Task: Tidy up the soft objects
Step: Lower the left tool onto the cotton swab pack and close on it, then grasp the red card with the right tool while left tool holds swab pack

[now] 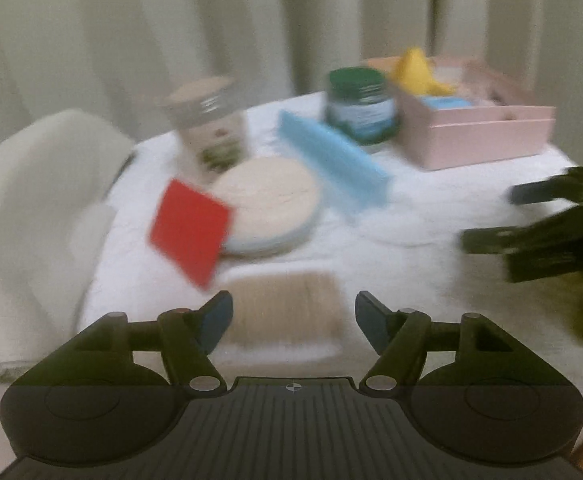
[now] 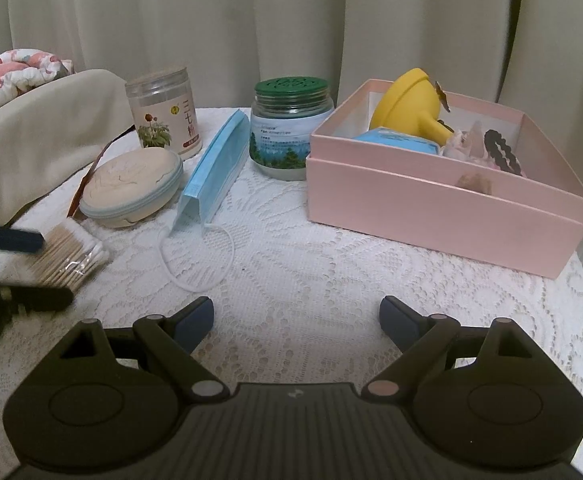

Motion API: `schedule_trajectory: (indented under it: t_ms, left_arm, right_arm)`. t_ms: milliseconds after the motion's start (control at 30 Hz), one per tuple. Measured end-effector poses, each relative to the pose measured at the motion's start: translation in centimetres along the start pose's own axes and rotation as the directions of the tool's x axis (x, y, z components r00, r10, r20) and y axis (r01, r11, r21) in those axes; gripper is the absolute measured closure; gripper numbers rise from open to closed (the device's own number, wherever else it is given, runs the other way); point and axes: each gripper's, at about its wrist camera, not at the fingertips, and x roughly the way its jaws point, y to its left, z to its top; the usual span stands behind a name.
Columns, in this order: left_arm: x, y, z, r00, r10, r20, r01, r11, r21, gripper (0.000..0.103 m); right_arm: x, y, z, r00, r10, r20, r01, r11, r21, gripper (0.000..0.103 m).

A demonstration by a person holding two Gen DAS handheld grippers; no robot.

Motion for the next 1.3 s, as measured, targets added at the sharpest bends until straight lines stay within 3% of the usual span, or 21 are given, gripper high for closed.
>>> schedule_trajectory:
  t_ms: [133,367,500,633,900,967,1033,1133,1200,1300]
  left_arm:
    - [1.2,2.3,0.0,0.997,-0.062,-0.040,0.057,0.990,-0.128,0.027]
    - [2.3,0.7,0.3,0.995,-0.088,-0.036,0.085,0.994,-0.066,0.021]
    - [3.3,1.5,0.1,0.993,-0.105,-0.048,0.099,0.989,-0.113,0.019]
    - [3.2,2.1,-0.2,0.991,-0.129,-0.022,0.125,0.982,-0.140,0.021]
    - [0.3,4.1,-2.4,0.965,-0.261,0.040,0.263,0.942,-0.207,0.027]
    - [-1.0,5.6,-3.2,0.961,-0.257,0.100,0.274,0.929,-0.248,0.028]
    - [-2.0,7.7,-3.8,0.955,-0.239,0.179,0.286,0.904,-0.318,0.028]
    - [-2.1,10.6,-4.0,0.949,-0.176,0.262,0.274,0.872,-0.405,0.028]
    - [-0.6,11.5,-3.4,0.966,-0.132,0.225,0.215,0.891,-0.400,0.028]
    - [1.6,12.5,-3.2,0.975,-0.123,0.186,0.191,0.892,-0.410,0.028]
  right_arm:
    - [-0.1,-0.1,0.0,1.000,0.003,0.001,-0.003,1.000,0.005,0.012]
    - [-0.1,-0.1,0.1,1.000,0.011,-0.007,-0.011,1.000,0.000,0.009]
    - [0.1,0.0,0.2,0.999,0.039,-0.025,-0.039,0.999,-0.016,0.001]
    - [0.4,0.3,0.3,0.998,0.039,-0.048,-0.042,0.998,-0.055,0.000]
    - [0.7,0.7,0.5,0.996,0.048,-0.078,-0.057,0.991,-0.117,0.000]
    - [0.8,0.9,1.1,0.993,0.045,-0.111,-0.059,0.991,-0.119,0.001]
    - [0.5,1.7,2.2,0.987,0.069,-0.142,-0.088,0.987,-0.131,0.010]
    - [-1.1,4.5,4.5,0.995,0.073,-0.072,-0.088,0.969,-0.230,0.010]
    - [-1.7,6.8,6.6,0.997,0.080,-0.022,-0.083,0.951,-0.297,0.010]
    - [-1.3,8.6,10.2,0.990,0.142,-0.007,-0.139,0.956,-0.259,0.013]
